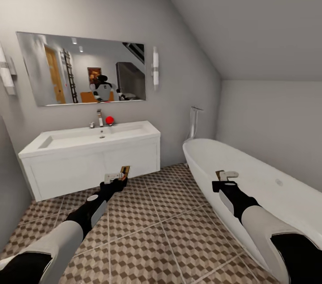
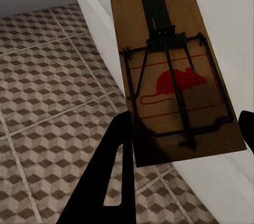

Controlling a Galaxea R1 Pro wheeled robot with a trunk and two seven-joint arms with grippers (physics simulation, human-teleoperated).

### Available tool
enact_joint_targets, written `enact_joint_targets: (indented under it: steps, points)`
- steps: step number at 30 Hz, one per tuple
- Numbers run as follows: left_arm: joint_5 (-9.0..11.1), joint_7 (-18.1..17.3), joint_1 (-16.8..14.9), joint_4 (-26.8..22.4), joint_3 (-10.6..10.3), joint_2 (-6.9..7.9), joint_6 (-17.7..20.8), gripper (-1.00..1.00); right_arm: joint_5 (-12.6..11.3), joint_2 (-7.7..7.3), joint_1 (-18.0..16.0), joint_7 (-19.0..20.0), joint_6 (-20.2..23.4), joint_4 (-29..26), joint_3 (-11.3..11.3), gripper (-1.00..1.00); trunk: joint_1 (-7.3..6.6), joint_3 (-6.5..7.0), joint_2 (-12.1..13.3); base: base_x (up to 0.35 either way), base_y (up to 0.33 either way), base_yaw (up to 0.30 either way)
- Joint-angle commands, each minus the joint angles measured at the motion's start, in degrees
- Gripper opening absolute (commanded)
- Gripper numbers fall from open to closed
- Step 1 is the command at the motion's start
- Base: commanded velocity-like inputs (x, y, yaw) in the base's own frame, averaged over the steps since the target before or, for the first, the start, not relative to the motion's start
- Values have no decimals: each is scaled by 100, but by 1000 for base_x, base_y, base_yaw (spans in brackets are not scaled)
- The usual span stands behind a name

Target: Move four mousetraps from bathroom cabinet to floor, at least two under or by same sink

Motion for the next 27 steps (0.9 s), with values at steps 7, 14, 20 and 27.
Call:
enact_joint_targets:
  steps: [7,14,20,27]
  points:
    - [64,7,-7,23,-32,-1,-30,-100,-48,-7,0,-32,39,-15,49,-100,0,-7,-4,31,0,276]
    - [58,7,-7,65,-30,-2,-26,-100,-46,-7,0,-39,39,-14,49,-100,0,-7,-4,217,-4,78]
    - [47,9,-7,84,-22,-5,-25,-100,-40,-3,0,-40,39,-14,52,-100,0,-7,-4,297,-56,7]
    - [45,20,-7,88,-20,-5,-25,-100,-40,-7,0,-40,40,-14,50,-100,0,-7,-4,305,-71,1]
